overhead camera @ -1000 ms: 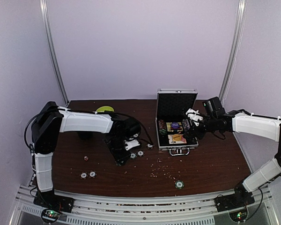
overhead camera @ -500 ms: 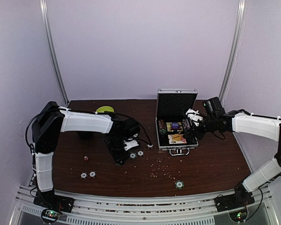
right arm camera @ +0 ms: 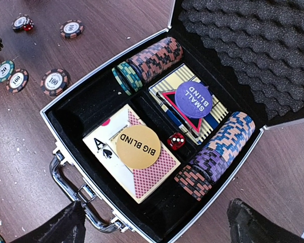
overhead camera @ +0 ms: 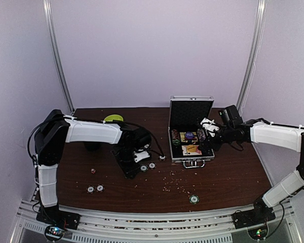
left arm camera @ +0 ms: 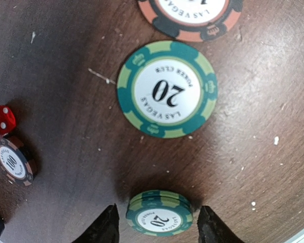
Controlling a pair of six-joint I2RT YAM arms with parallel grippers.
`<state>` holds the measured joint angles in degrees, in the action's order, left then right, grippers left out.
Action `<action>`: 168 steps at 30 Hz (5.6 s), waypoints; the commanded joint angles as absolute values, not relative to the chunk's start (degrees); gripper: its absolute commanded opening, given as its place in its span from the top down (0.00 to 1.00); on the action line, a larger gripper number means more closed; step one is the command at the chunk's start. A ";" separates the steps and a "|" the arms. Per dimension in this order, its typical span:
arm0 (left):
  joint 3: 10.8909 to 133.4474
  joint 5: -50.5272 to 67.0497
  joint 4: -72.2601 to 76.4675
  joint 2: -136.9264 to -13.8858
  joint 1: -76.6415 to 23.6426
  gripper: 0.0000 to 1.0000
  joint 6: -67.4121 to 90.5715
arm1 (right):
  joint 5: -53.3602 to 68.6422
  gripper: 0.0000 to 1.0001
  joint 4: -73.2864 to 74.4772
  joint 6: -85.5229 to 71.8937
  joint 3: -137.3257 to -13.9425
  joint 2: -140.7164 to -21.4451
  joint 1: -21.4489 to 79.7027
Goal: Pack up texas hold em set
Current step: Place the poker chip in the poker chips pile, then pick up the pile of poker chips from the center of the board, then place the pile of poker chips in the slot, then adjust the poker chip at the center of the board.
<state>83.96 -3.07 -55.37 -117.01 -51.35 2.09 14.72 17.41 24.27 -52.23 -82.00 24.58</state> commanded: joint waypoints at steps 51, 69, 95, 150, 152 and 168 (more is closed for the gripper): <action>114.91 -0.33 -31.02 -132.78 -55.14 0.85 5.86 | 14.85 0.00 19.16 24.70 -52.47 -82.49 25.49; 121.10 -8.68 -22.30 -142.81 -55.28 0.85 4.63 | 13.98 0.00 18.97 24.81 -51.57 -81.63 25.40; 115.92 -10.11 -13.80 -140.58 -54.32 0.52 4.19 | 12.65 0.00 18.48 24.87 -50.69 -80.27 25.31; 81.16 6.85 -39.42 -109.02 -49.05 0.37 3.75 | 25.86 0.03 30.83 27.93 -59.36 -81.37 25.55; 81.00 7.57 -39.11 -110.38 -48.97 0.34 4.08 | 26.24 0.04 29.98 27.92 -57.50 -81.39 25.58; 82.25 11.64 -38.47 -117.23 -47.46 0.35 1.71 | 24.25 0.06 26.77 26.97 -53.56 -81.38 25.58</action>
<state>81.47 8.88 -39.18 -116.81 -47.81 3.31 24.01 27.81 27.05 -53.82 -81.25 25.28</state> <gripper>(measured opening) 0.655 0.947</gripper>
